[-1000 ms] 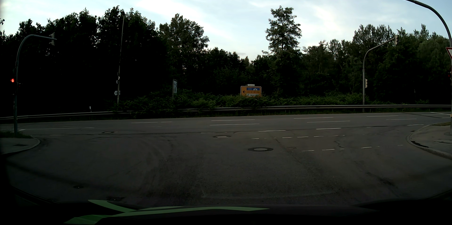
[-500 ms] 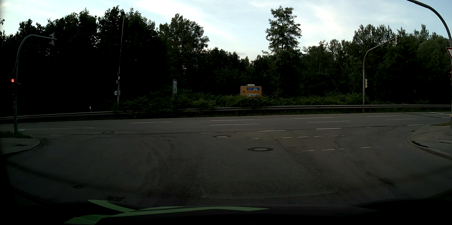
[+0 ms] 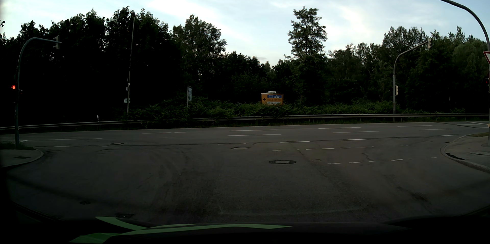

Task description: Follow the waypoints while adhering to traffic rules and regulations

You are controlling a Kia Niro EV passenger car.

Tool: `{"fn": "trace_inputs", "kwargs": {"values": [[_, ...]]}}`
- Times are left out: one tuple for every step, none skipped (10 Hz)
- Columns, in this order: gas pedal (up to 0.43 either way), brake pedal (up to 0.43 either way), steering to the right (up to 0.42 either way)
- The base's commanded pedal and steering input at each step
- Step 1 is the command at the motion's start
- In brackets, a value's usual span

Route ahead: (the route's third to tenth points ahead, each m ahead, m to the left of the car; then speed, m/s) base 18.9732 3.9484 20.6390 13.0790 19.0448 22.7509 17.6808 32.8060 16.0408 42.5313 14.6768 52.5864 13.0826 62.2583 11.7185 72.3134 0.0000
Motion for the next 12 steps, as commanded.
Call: {"fn": "trace_inputs", "kwargs": {"values": [[0.000,0.329,-0.019],[0.000,0.329,-0.019],[0.000,0.329,-0.019],[0.000,0.329,-0.019],[0.000,0.329,-0.020],[0.000,0.329,-0.020],[0.000,0.329,-0.020],[0.000,0.329,-0.019],[0.000,0.329,-0.020],[0.000,0.329,-0.019],[0.000,0.329,-0.019],[0.000,0.329,-0.020]]}}
